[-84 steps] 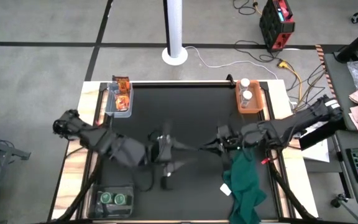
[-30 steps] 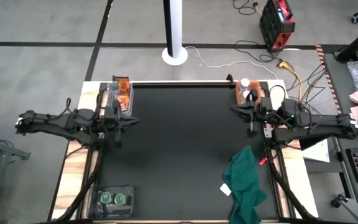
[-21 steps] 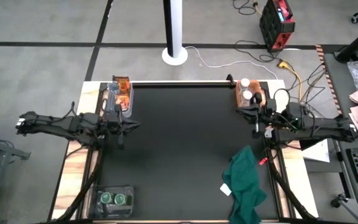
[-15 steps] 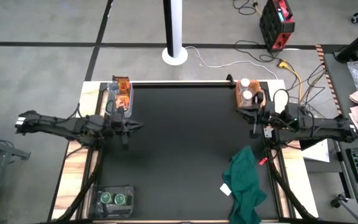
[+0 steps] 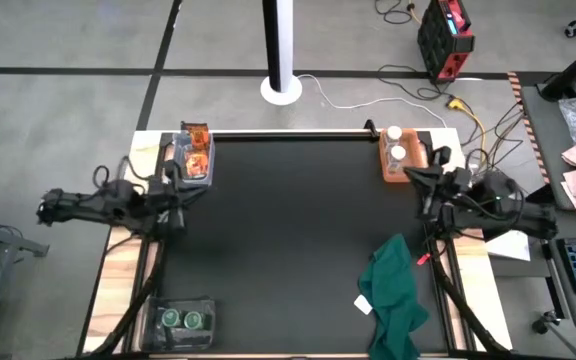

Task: Sort spices by type
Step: Return to Home Position

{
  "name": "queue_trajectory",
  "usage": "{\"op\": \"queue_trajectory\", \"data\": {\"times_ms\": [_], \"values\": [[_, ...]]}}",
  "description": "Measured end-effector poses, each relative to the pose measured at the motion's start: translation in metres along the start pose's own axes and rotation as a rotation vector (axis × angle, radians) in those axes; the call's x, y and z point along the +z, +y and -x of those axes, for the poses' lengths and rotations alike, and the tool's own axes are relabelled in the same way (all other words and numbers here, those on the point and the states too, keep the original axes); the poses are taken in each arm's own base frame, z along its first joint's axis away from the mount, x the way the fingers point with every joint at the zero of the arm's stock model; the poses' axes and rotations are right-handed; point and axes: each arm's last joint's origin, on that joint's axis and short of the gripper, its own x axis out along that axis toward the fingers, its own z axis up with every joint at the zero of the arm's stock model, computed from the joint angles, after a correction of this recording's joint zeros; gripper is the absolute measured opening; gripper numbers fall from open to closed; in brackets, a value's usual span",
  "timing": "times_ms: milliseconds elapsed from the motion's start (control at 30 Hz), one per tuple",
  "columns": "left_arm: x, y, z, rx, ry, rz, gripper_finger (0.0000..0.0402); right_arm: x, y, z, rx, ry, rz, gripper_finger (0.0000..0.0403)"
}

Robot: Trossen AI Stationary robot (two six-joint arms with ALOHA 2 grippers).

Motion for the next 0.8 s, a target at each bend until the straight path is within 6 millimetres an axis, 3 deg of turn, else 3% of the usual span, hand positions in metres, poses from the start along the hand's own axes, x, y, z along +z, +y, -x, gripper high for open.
{"op": "queue_trajectory", "data": {"times_ms": [100,233,433,800], "values": [[-0.007,0.004,0.012,0.008,-0.056,0.018,0.0001,-0.012,0.0,0.01,-0.005,-0.025,-0.015,0.0013],[-0.025,0.004,0.016,0.016,-0.066,0.022,0.0001,-0.032,0.004,0.006,0.003,0.016,-0.015,0.0013],[-0.074,-0.001,0.009,0.024,0.015,0.039,0.0001,-0.078,0.012,0.007,0.006,0.011,-0.095,0.0013],[-0.083,0.0,0.009,0.075,0.117,0.031,0.0001,-0.084,0.011,0.007,-0.051,0.079,-0.087,0.0013]]}}
